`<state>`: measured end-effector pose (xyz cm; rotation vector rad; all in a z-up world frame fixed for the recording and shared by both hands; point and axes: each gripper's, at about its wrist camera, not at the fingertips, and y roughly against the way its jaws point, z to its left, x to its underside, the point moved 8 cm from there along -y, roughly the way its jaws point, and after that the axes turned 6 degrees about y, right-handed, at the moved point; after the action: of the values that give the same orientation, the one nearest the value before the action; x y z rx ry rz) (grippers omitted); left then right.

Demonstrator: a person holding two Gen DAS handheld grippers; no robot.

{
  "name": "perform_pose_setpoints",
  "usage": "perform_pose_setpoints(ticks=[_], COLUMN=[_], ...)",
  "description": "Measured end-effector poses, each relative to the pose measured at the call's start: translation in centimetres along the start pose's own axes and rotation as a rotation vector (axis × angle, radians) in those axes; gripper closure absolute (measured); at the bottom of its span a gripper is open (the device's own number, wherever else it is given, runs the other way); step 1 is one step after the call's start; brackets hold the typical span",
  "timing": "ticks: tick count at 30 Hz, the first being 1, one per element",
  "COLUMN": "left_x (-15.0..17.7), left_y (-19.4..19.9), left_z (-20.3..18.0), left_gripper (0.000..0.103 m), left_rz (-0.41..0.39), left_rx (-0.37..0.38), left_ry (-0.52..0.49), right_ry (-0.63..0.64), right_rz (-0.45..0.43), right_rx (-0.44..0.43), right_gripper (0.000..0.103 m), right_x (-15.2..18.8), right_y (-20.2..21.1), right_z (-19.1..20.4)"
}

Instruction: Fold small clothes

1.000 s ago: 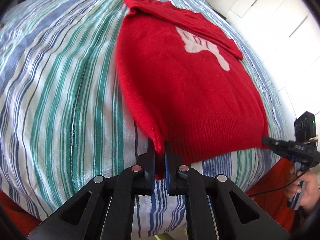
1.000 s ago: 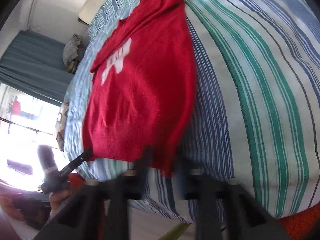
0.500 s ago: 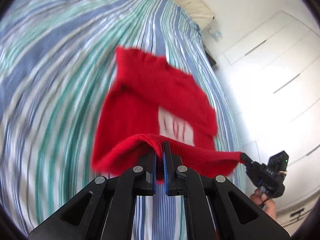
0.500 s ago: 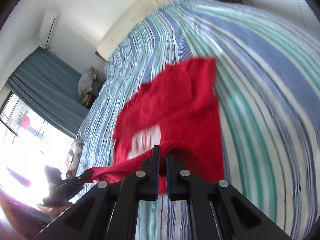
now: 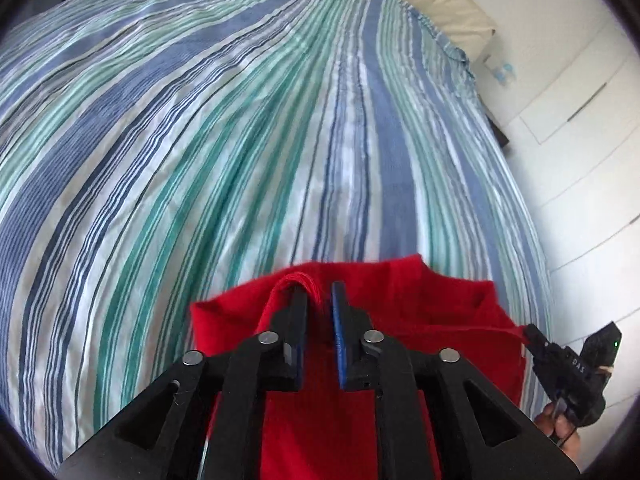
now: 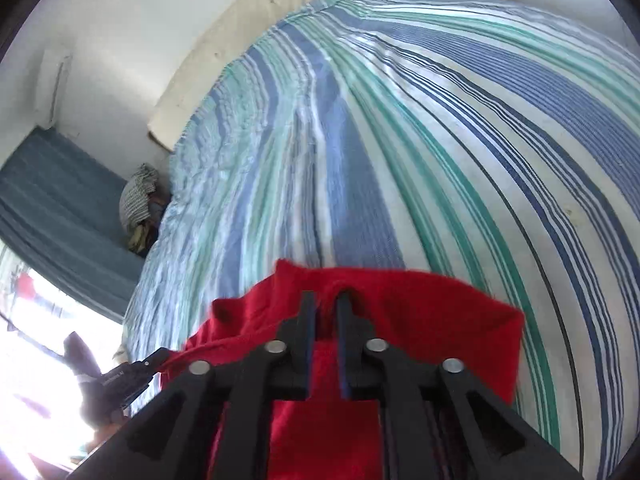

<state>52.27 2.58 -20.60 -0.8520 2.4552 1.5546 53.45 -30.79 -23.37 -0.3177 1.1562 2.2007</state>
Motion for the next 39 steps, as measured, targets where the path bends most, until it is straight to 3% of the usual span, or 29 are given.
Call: perform_pose_setpoints(ticks=[1, 2, 4, 8, 10, 12, 14, 16, 17, 19, 20, 22, 27, 31, 39], left_x=[-0.6, -1.3, -2.4, -1.5, 1.0, 4.2, 7.6, 10.4, 11.3, 14.2, 15.8, 18.7, 22.9, 23.9, 24.4], left_y=[-0.3, -0.3, 0.7, 3.1, 4.5, 4.9, 5.0, 6.3, 7.1, 9.3, 10.5, 12.2, 13.1, 13.3, 14.4], left_z=[0.8, 1.3, 2.6, 3.6, 3.4, 3.4, 4.7, 6.5, 7.2, 8.2, 8.4, 8.4, 7.5, 6.9, 7.1], left_gripper=[0.065, 0.046, 0.031, 0.031, 0.027, 0.022, 0.022, 0.022, 0.022, 0.021, 0.018, 0.012, 0.012, 0.012, 0.012], left_rz=[-0.005, -0.022, -0.073, -0.087, -0.082, -0.056, -0.013, -0.007, -0.014, -0.023, -0.030, -0.051, -0.056, -0.070, -0.104], left_rx=[-0.014, -0.023, -0.031, -0.006, 0.014, -0.019, -0.096, -0.161, -0.165, -0.165, -0.166, -0.174, -0.194, -0.230, -0.268], left_ry=[0.027, 0.046, 0.070, 0.041, -0.029, -0.117, -0.192, -0.218, -0.219, -0.223, -0.234, -0.255, -0.286, -0.313, -0.326], right_ry=[-0.004, -0.006, 0.012, 0.199, 0.325, 0.411, 0.491, 0.495, 0.456, 0.397, 0.401, 0.422, 0.431, 0.434, 0.485], right_rz=[-0.012, -0.023, -0.051, -0.053, 0.008, 0.100, 0.189, 0.235, 0.218, 0.140, 0.110, 0.055, 0.067, 0.091, 0.034], right_rx=[0.022, 0.027, 0.013, -0.007, -0.074, -0.128, -0.063, 0.115, 0.122, 0.129, 0.148, 0.130, 0.163, 0.218, 0.290], right_gripper=[0.071, 0.068, 0.068, 0.068, 0.068, 0.067, 0.067, 0.072, 0.076, 0.072, 0.052, 0.039, 0.039, 0.039, 0.032], right_x=[-0.2, -0.4, -0.7, 0.6, 3.3, 6.7, 10.3, 12.5, 12.6, 12.6, 12.8, 14.4, 20.2, 23.4, 25.2], right_y=[-0.2, -0.2, 0.8, 3.4, 4.3, 4.2, 3.8, 4.1, 5.1, 8.6, 9.9, 12.8, 14.6, 14.6, 13.8], right_z=[-0.4, -0.6, -0.4, 2.6, 5.2, 6.6, 5.1, 0.5, -0.7, -1.3, -1.0, 0.1, 0.2, -0.2, -0.2])
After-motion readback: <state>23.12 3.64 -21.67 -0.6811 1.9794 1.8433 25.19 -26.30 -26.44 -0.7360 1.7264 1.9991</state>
